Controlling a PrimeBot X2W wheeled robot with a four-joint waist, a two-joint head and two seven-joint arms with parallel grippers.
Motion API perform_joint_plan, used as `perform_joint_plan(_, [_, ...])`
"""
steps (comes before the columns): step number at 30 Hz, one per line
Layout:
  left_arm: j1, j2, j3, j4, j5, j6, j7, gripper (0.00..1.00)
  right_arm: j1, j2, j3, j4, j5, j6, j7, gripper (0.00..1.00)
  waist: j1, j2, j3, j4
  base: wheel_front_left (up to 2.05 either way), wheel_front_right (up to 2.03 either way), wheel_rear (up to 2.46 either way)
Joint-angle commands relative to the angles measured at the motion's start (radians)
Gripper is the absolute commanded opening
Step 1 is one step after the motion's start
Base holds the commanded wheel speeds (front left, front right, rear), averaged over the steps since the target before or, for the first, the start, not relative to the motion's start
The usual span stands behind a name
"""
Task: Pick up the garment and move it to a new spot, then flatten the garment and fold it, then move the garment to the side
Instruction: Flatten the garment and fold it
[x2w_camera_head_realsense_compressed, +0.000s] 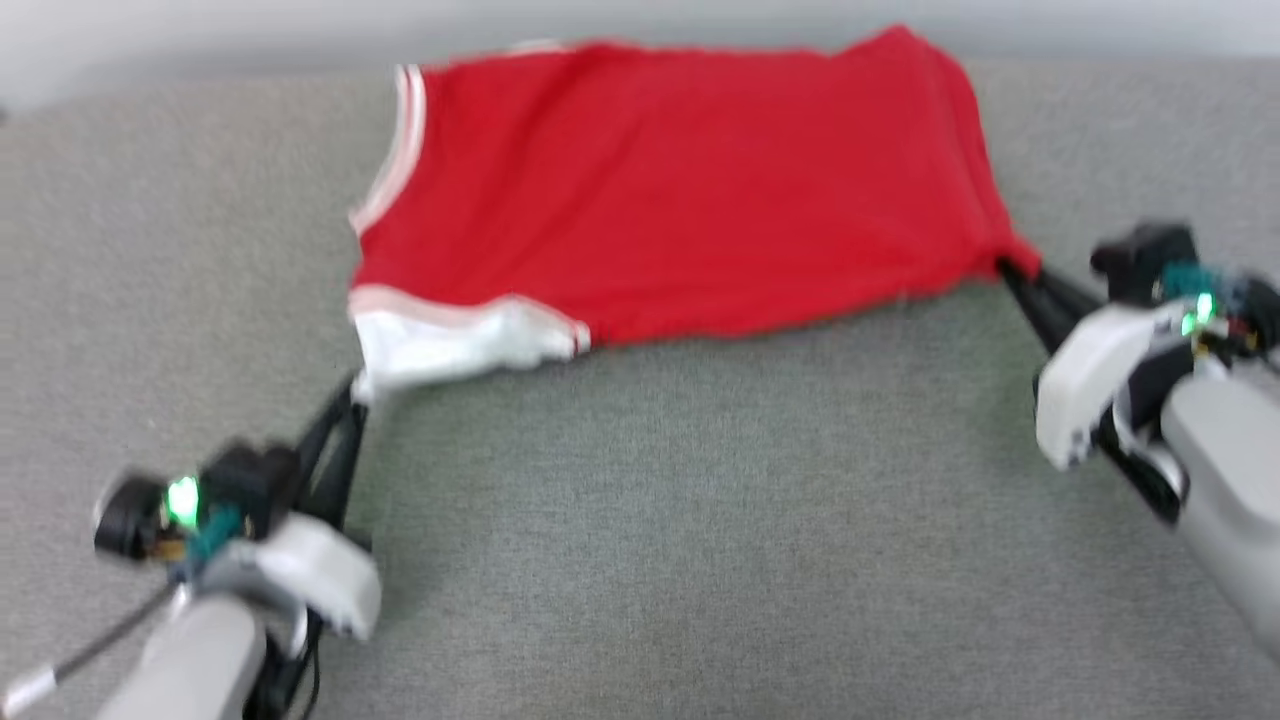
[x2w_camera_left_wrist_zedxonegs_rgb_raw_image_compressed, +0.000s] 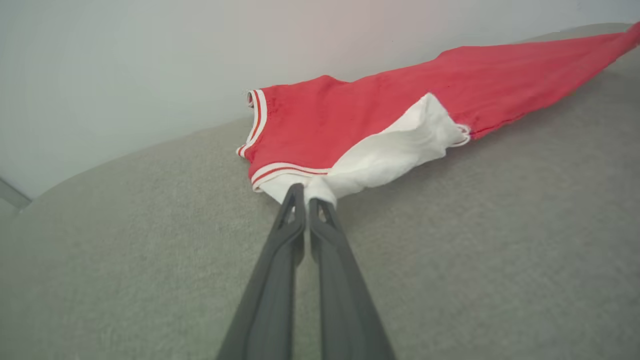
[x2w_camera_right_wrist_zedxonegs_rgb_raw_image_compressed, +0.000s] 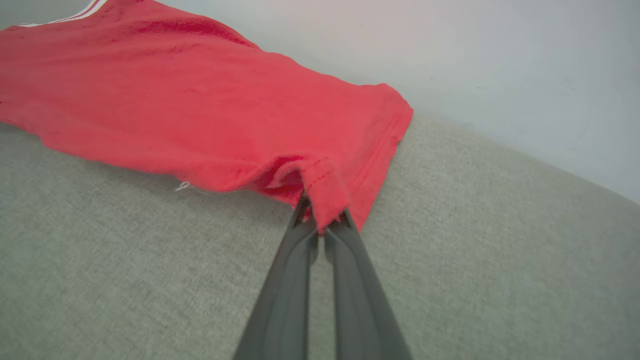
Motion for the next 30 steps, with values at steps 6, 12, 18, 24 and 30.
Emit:
perform_joint_plan(6, [0.217,0.031,-0.029,-0.07,-0.03,0.023,0.021,0.0,0.169,-0.097,0.054,-0.101,0.062,-0.001,0.038,0.0,0.0002,0.0,-0.129,0.005,0.0,0.0,0.0])
perform_joint_plan(12, [0.376,0.045,-0.063,-0.15,-0.059,0.045,0.068,0.0,0.317,-0.178,0.065,-0.189,0.113,-0.001,0.073,0.0,0.0002,0.0,-0.197,0.019,0.0,0.0,0.0])
perform_joint_plan(18, [0.514,0.06,-0.082,-0.207,-0.086,0.081,0.104,0.0,0.474,-0.249,0.037,-0.279,0.147,-0.001,0.101,0.0,0.0002,0.0,-0.266,0.023,0.0,0.0,0.0])
perform_joint_plan(24, [0.618,0.074,-0.105,-0.26,-0.103,0.106,0.131,0.0,0.627,-0.295,-0.025,-0.361,0.158,-0.001,0.127,0.0,0.0002,0.0,-0.291,0.026,0.0,0.0,0.0])
perform_joint_plan(30, [0.628,0.083,-0.112,-0.279,-0.098,0.119,0.146,0.0,0.714,-0.289,-0.107,-0.408,0.123,-0.001,0.152,0.0,0.0002,0.0,-0.288,0.029,0.0,0.0,0.0])
